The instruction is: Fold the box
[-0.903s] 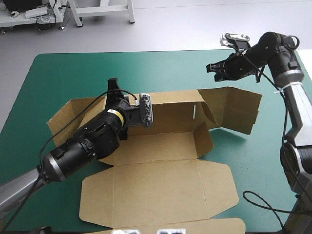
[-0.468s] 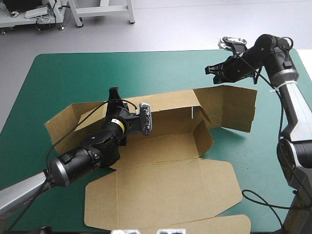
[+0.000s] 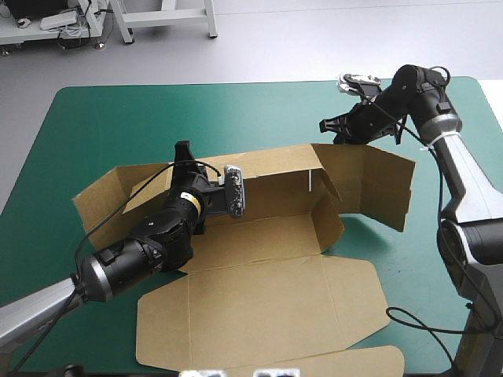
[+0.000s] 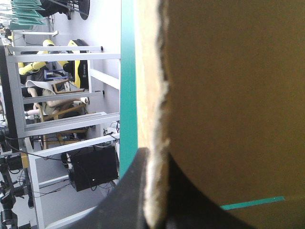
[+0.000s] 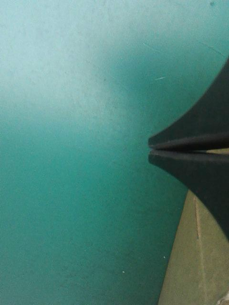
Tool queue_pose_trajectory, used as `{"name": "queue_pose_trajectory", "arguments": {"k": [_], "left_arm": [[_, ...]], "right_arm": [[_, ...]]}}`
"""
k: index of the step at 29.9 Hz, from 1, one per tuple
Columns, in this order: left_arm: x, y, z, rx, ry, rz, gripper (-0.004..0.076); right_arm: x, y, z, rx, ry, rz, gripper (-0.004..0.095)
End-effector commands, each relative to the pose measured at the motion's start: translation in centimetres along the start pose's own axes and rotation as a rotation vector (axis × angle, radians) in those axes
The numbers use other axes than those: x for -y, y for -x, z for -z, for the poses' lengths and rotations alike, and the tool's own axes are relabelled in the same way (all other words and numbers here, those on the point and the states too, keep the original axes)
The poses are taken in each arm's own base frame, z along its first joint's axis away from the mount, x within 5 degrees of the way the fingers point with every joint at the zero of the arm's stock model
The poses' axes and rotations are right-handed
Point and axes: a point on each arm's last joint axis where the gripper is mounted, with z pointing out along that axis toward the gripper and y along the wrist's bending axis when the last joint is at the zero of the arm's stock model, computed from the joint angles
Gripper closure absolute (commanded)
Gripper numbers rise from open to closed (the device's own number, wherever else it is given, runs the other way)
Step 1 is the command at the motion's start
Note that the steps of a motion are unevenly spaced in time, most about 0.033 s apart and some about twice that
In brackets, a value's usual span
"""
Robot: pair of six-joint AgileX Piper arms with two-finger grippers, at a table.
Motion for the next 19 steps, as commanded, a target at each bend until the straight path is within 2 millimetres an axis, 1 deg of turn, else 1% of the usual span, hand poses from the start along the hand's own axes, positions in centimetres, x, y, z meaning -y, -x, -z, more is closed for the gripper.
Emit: {"name": "queue_pose_trajectory", "arguments": {"k": [1, 4, 8, 10, 12, 19], "left_arm": [[-1.3, 0.1, 1.1, 0.032, 0.053, 0.024, 0.0733], [-1.3, 0.1, 1.1, 0.031, 0.055, 0.021, 0.0733], [-1.3, 0.1, 1.1, 0.035, 0.057, 0.02, 0.0733], [-1.3, 0.1, 1.1, 0.033, 0.057, 0.023, 0.0733], [-1.3, 0.1, 1.1, 0.033, 0.057, 0.023, 0.0733], [-1.3, 0.1, 1.1, 0.033, 0.059, 0.021, 0.0733]], "right_arm": [[-1.8, -0.9, 3.4, 0.046, 0.022, 0.048, 0.0925], [-2.0, -2.1, 4.0, 0.035, 0.023, 0.077, 0.0925], [-2.8, -3.3, 5.9, 0.057, 0.028, 0.11, 0.0926], [-3.0, -3.9, 6.4, 0.059, 0.028, 0.132, 0.0926], [-2.9, -4.5, 6.4, 0.045, 0.029, 0.131, 0.0926], [-3.1, -6.8, 4.7, -0.027, 0.134, 0.143, 0.0926]]}}
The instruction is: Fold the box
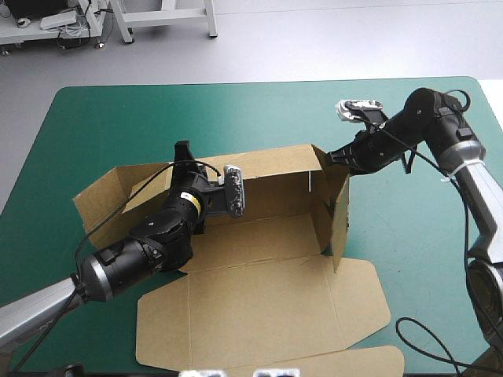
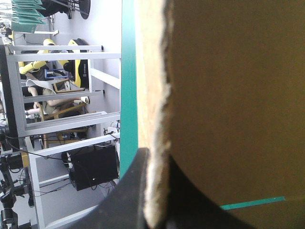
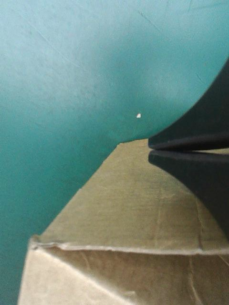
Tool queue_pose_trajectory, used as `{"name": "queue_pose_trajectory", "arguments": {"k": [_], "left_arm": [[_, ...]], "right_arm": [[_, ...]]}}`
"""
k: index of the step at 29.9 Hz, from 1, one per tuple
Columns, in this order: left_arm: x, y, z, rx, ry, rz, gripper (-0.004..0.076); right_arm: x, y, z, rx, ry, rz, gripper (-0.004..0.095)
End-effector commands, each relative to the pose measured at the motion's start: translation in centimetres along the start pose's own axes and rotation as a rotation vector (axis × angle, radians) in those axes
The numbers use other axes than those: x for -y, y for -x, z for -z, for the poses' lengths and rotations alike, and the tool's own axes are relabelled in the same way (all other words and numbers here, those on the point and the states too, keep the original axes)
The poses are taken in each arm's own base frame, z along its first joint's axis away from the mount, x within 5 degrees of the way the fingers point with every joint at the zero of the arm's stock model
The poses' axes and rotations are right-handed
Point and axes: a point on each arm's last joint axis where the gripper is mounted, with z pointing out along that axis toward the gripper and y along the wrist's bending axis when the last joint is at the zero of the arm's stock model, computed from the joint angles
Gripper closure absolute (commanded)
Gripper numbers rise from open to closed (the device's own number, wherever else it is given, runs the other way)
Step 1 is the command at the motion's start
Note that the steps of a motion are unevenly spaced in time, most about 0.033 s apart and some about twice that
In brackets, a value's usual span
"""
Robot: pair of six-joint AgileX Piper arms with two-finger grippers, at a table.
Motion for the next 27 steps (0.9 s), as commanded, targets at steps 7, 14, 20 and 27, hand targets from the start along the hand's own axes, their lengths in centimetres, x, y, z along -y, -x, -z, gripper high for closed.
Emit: {"name": "queue_pose_trajectory", "arguments": {"k": [7, 14, 20, 27], "left_arm": [[-1.3, 0.1, 1.1, 0.034, 0.055, 0.018, 0.0733], [-1.3, 0.1, 1.1, 0.034, 0.055, 0.018, 0.0733], [-1.3, 0.1, 1.1, 0.034, 0.055, 0.018, 0.0733], [-1.3, 0.1, 1.1, 0.039, 0.055, 0.017, 0.0733]], "right_arm": [[-2.2, -2.5, 1.9, 0.116, 0.104, 0.105, 0.0926], [-2.4, -5.5, 0.5, 0.277, 0.147, 0.203, 0.0926], [-1.5, -9.0, -0.5, 0.422, 0.024, 0.28, 0.0925], [-1.9, -12.6, -1.0, 0.542, 0.007, 0.423, 0.0925]]}}
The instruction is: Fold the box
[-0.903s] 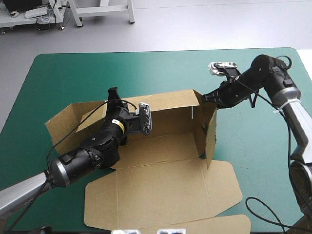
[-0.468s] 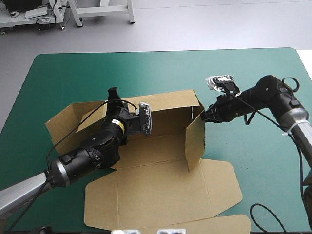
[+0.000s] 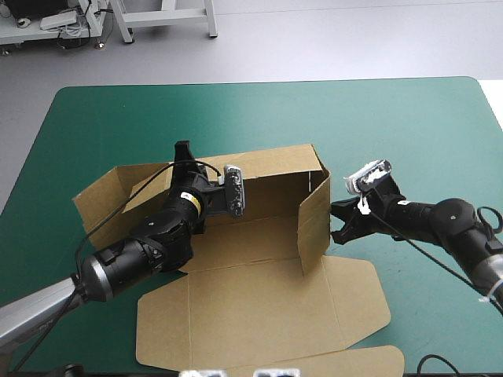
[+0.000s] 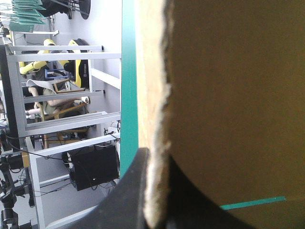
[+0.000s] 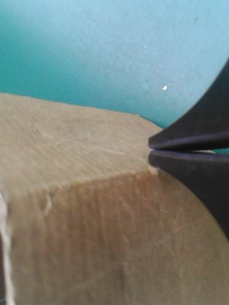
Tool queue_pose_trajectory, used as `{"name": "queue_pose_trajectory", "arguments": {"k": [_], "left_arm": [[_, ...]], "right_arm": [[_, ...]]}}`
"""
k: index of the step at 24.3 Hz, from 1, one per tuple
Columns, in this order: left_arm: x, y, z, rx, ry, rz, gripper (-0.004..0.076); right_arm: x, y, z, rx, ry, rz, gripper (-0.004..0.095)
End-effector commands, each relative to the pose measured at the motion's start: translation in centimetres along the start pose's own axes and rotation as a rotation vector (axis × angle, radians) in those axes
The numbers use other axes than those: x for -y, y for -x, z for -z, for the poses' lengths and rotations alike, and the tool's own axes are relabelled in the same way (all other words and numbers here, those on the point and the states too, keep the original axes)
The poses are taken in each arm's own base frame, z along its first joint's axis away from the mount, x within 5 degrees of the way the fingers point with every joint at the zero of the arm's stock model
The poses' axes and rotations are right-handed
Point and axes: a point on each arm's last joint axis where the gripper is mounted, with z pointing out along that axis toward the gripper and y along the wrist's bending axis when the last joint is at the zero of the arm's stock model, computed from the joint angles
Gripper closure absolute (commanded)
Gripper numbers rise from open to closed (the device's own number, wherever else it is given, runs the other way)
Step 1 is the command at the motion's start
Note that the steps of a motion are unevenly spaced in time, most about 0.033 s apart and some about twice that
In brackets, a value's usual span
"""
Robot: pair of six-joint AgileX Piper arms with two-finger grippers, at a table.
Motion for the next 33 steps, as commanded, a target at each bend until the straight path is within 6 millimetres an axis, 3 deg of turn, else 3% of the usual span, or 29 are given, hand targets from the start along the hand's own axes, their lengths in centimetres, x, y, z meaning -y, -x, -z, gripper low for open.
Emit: {"name": "queue_pose_trajectory", "arguments": {"k": [1, 5, 12, 14, 21, 26, 29, 33], "left_arm": [[-1.3, 0.1, 1.1, 0.039, 0.055, 0.019, 0.0733], [-1.3, 0.1, 1.1, 0.037, 0.054, 0.019, 0.0733], [-1.3, 0.1, 1.1, 0.037, 0.048, 0.028, 0.0733], [-1.3, 0.1, 1.1, 0.039, 0.048, 0.028, 0.0733], [-1.3, 0.2, 1.1, 0.043, 0.05, 0.042, 0.0733], [-1.3, 0.3, 1.1, 0.055, 0.05, 0.042, 0.0733], [-1.3, 0.4, 1.1, 0.07, 0.051, 0.042, 0.0733], [-1.3, 0.5, 1.1, 0.073, 0.051, 0.042, 0.0733]], "right_arm": [[-0.6, 0.3, 1.0, 0.097, -0.018, 0.038, 0.0924], [-0.6, -0.1, 1.0, 0.072, -0.015, 0.059, 0.0856], [-1.1, 0.1, 1.0, 0.093, 0.041, 0.102, 0.0308], [-1.3, 0.2, 0.9, 0.103, 0.065, 0.129, 0.024], [-3.0, 0.4, -1.8, 0.109, 0.122, 0.142, 0.0236], [-2.7, 0.6, -2.2, 0.107, 0.032, 0.085, 0.0252], [-2.6, 0.5, -2.3, 0.097, 0.022, 0.098, 0.0381], [-2.7, 0.3, -2.4, 0.075, 0.036, 0.133, 0.0726]]}}
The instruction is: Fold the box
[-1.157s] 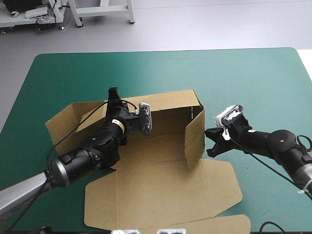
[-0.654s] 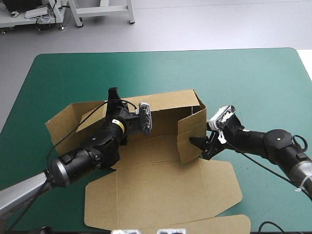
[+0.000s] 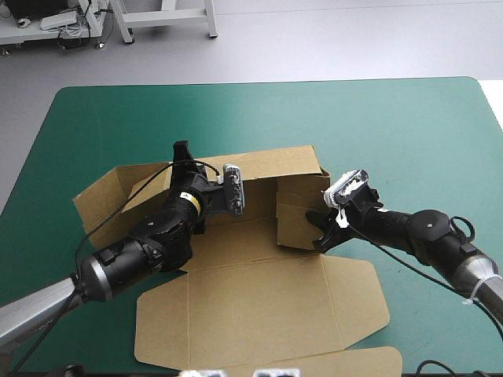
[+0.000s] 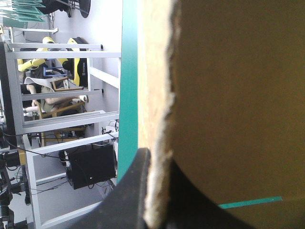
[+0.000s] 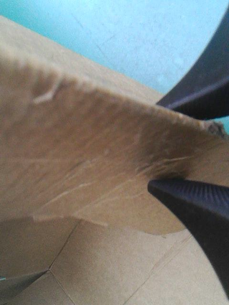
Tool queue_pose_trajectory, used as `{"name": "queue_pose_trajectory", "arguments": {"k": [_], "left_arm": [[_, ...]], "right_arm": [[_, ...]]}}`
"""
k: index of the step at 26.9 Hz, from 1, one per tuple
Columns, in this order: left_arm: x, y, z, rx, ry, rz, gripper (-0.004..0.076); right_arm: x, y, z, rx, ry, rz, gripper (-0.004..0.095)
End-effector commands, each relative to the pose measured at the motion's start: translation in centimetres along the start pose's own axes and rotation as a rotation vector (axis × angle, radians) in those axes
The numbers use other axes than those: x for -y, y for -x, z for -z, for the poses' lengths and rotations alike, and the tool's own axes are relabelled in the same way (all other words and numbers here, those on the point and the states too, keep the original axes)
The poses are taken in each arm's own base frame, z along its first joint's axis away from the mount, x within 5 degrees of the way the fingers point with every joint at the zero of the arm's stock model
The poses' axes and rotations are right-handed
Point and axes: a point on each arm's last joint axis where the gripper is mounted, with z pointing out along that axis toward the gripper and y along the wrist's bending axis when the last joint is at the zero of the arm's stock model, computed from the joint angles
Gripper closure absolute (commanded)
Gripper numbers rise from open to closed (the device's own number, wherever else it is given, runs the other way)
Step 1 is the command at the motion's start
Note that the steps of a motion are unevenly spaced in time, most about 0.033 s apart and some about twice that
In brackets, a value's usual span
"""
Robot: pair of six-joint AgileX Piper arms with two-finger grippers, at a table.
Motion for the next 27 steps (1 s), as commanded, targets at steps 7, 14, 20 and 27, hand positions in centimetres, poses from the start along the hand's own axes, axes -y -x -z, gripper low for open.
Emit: {"name": "queue_pose_trajectory", "arguments": {"k": [7, 14, 20, 27], "left_arm": [[-1.3, 0.5, 1.1, 0.071, 0.051, 0.023, 0.0733], [-1.2, 0.9, 1.5, 0.142, 0.016, 0.082, 0.0666], [-1.8, 0.8, 2.9, 0.221, 0.004, 0.171, 0.037], [-2.5, 0.8, 5.5, 0.304, 0.019, 0.217, 0.0155]], "right_arm": [[-0.3, 1.0, 0.5, 0.034, 0.023, 0.016, 0.0925], [-0.2, 1.1, 0.5, 0.036, 0.012, 0.002, 0.0926], [0.2, 1.1, 0.5, 0.041, -0.029, -0.015, 0.0926], [1.3, 1.3, 0.6, 0.062, -0.155, -0.044, 0.0926]]}}
